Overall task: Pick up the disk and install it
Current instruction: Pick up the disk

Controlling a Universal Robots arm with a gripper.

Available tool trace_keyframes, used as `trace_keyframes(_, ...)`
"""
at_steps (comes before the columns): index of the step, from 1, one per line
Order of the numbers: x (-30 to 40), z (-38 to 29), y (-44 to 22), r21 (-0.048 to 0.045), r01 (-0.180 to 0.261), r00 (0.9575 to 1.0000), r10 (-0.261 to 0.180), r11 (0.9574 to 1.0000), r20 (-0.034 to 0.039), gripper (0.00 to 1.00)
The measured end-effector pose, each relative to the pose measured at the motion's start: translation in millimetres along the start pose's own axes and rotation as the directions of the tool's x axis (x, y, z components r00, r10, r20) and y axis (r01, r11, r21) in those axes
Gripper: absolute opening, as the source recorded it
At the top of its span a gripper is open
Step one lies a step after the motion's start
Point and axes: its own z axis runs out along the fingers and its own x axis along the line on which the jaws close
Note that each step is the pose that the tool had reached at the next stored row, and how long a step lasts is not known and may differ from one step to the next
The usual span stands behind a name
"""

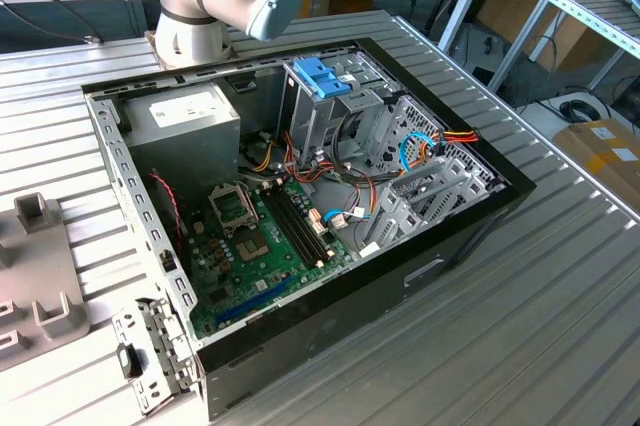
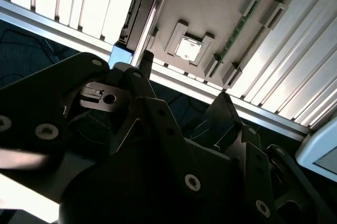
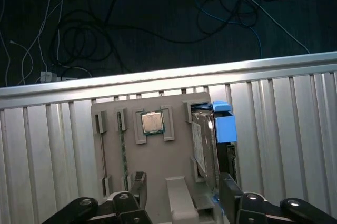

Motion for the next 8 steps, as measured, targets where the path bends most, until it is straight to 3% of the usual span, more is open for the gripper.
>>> trace_keyframes(1, 0.0, 0.1, 0.0, 0.0001, 0.0, 1.0, 0.0, 1.0, 0.0001, 0.67)
trace_keyframes(8, 0.0, 0.5, 0.0, 0.0001, 0.0, 1.0, 0.0, 1.0, 0.0001, 0.67)
